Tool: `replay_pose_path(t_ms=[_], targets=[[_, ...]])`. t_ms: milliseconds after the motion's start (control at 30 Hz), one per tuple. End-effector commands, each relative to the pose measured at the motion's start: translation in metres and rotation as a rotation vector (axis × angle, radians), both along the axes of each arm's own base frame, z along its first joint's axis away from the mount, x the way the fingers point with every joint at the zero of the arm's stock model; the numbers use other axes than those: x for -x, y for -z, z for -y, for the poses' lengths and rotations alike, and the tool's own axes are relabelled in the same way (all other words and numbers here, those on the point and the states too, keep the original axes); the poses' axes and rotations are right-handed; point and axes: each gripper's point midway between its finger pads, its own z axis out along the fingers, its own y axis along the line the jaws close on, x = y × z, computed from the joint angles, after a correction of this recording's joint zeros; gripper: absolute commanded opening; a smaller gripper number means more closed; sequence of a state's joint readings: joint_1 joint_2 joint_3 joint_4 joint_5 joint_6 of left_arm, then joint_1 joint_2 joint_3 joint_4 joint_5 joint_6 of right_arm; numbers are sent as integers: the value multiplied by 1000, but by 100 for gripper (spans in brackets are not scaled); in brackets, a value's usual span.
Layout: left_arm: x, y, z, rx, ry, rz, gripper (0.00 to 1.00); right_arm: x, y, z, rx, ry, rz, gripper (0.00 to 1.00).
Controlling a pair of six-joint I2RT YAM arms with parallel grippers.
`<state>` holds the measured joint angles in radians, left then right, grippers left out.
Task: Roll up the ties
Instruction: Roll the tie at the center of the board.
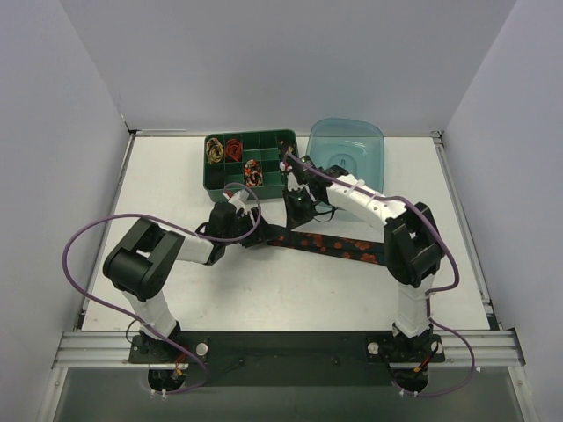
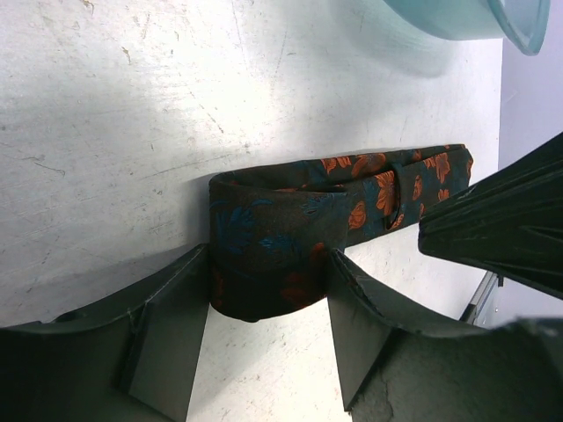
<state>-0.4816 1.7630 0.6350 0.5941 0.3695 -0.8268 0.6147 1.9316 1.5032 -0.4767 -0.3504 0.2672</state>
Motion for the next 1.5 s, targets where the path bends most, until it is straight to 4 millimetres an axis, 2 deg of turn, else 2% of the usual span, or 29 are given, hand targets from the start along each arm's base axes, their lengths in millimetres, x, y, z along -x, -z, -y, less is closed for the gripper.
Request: replay_pose_path(t_ms=[0,200,467,600,700,733,900,1133,1367,1400,1467], targets=[[-5,-5,-3,-19,-10,23,63,1,5,-5,2,-4,-30,0],[-6,-6,-2,-12,-9,25,64,3,36,-8,29,-9,-76,0],[-5,-3,-1,-13,0,25,68,2,56,-8,36,5,-90,0],[-4,1,1,-3,7,18,65,-1,60,-8,37,10,-88,0],[-5,-2,3,29,0,31,58,-2,58,-8,31,12,-85,0],[-8,-8,4,49,-6,47,51,-2,58,-6,33,14,-85,0],[-13,-21,9,77,0,73,37,-4,45,-5,17,21,-61,0],[-19,-32,6,10,4,73,35,-3,36,1,13,31,-45,0],[-24,-42,3,-111,14,91,34,-3,51,-5,27,20,-67,0],[-21,-37,0,-160,17,85,34,-5,50,-7,22,23,-62,0],[-22,-47,9,-188,37,111,35,-5,55,-9,25,21,-72,0]])
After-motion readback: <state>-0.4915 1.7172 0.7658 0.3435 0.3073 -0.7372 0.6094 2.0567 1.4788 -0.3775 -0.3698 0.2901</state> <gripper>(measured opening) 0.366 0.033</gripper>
